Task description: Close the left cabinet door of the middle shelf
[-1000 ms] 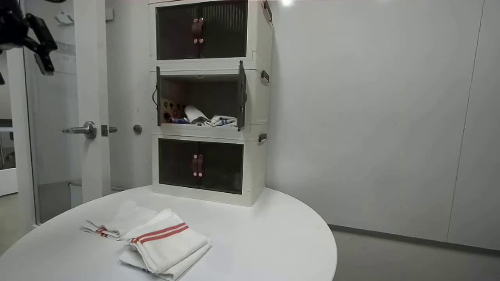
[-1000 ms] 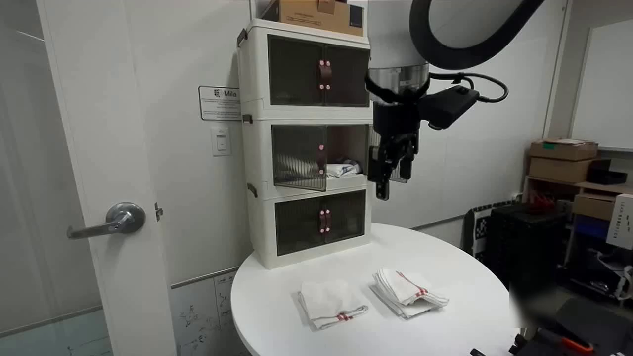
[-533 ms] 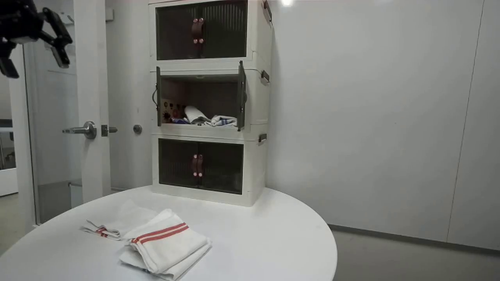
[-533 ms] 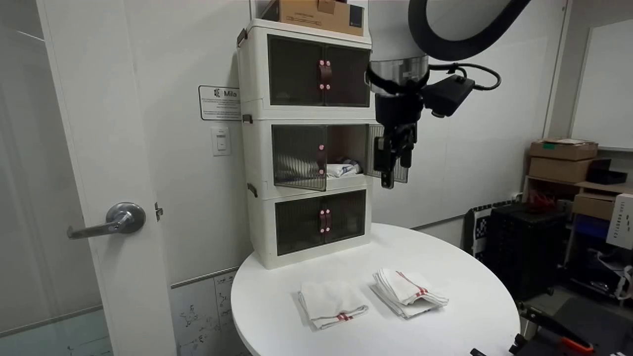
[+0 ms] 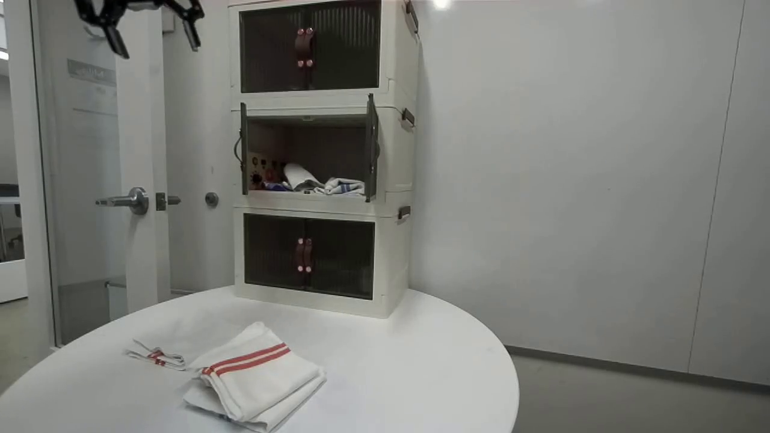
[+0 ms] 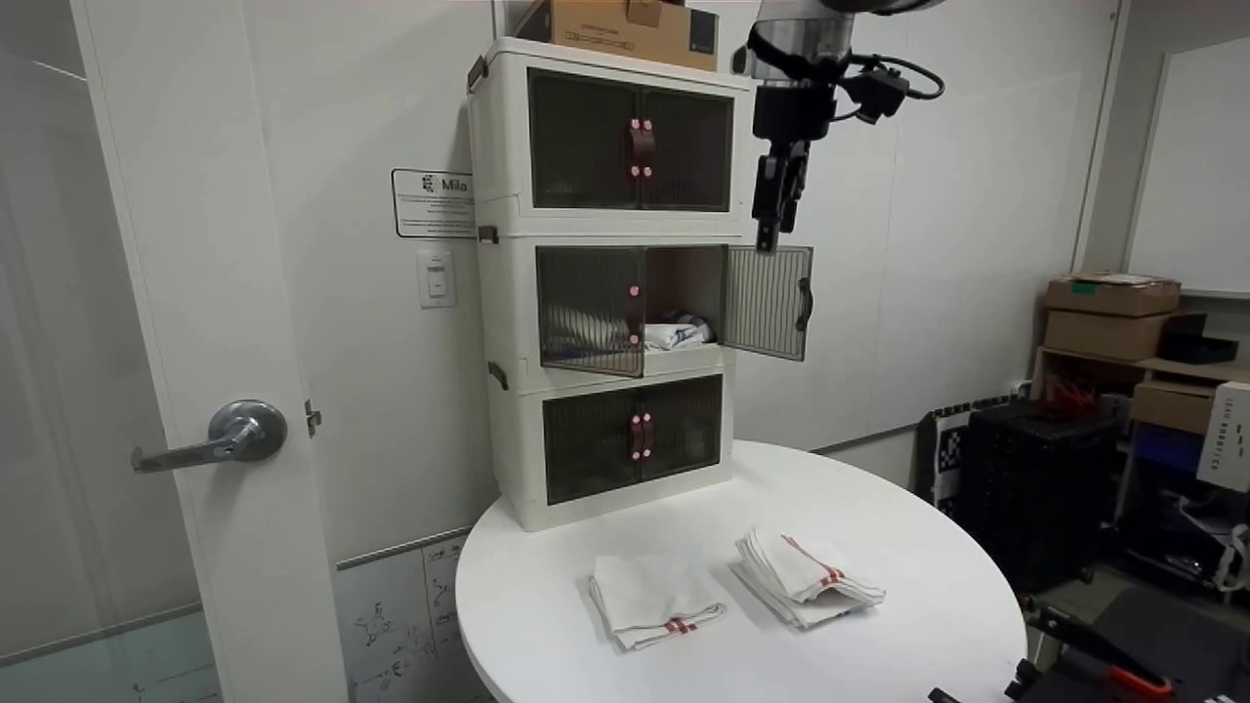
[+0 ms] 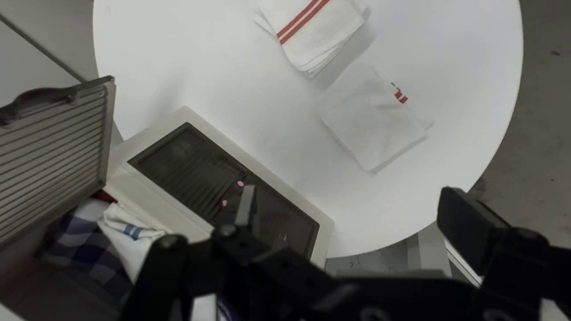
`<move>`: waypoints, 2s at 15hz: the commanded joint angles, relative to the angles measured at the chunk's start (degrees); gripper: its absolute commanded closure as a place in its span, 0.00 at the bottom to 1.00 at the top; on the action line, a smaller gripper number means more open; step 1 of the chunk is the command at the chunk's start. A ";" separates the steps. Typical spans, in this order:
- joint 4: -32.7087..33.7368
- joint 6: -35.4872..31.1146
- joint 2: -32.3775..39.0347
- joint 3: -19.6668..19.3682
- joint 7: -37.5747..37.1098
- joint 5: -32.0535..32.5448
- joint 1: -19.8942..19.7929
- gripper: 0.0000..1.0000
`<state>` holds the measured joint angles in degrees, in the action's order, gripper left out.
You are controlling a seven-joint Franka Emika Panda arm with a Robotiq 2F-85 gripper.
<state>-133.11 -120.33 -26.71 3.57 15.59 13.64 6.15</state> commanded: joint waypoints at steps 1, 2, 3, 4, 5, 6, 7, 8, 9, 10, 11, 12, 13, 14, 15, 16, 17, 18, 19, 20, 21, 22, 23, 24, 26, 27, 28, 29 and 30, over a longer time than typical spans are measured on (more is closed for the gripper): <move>12.21 2.39 9.32 -3.34 7.16 -2.59 0.52 0.00; 14.85 2.83 11.56 -3.50 8.13 -3.00 0.55 0.00; 17.52 3.21 14.18 -3.29 8.51 -3.53 0.63 0.00; 20.04 3.79 16.68 -2.85 8.43 -4.14 0.63 0.00; 22.52 4.67 19.22 -2.38 8.41 -4.87 0.70 0.00; 24.92 5.48 21.72 -1.65 7.23 -5.04 0.61 0.00; 27.28 6.14 24.29 -0.82 5.83 -4.83 0.56 0.00; 29.17 6.37 26.39 0.00 4.01 -3.76 0.41 0.00; 30.92 6.16 28.48 0.78 1.06 -1.99 0.35 0.00; 32.66 6.07 30.46 1.32 -1.79 -0.42 0.43 0.00; 34.30 5.85 32.25 1.71 -5.25 1.68 0.63 0.00; 36.00 6.06 33.95 1.93 -9.04 3.48 0.92 0.00; 38.02 6.71 35.73 1.99 -13.93 4.59 1.30 0.00; 39.98 7.50 37.39 1.94 -17.47 4.63 1.67 0.00; 42.36 9.10 39.16 1.91 -20.24 3.42 2.01 0.00; 44.43 10.73 40.62 1.77 -22.93 2.66 2.36 0.00; 46.33 12.07 41.92 1.58 -25.68 2.10 2.71 0.00; 47.77 13.30 42.84 1.41 -28.26 1.34 2.96 0.00; 49.30 14.46 43.65 1.29 -30.66 0.34 3.14 0.00; 50.78 15.55 44.36 1.15 -33.16 -0.55 3.31 0.00; 51.90 16.37 44.89 0.98 -35.65 -1.39 3.43 0.00; 52.98 17.22 45.33 0.82 -37.92 -2.49 3.45 0.00; 53.74 17.56 45.71 0.58 -40.44 -3.35 3.49 0.00; 54.53 17.88 46.19 0.35 -42.95 -4.27 3.54 0.00; 55.41 17.43 46.91 -0.24 -48.50 -5.61 3.75 0.00; 55.70 16.85 47.27 -0.55 -51.34 -6.08 3.89 0.00; 55.93 16.20 47.71 -0.88 -54.34 -6.19 4.11 0.00; 56.26 15.50 48.31 -1.16 -57.44 -6.05 4.31 0.00; 55.88 13.98 48.88 -1.46 -60.73 -5.67 4.58 0.00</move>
<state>-79.94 -105.00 19.41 3.87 -37.13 8.67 9.12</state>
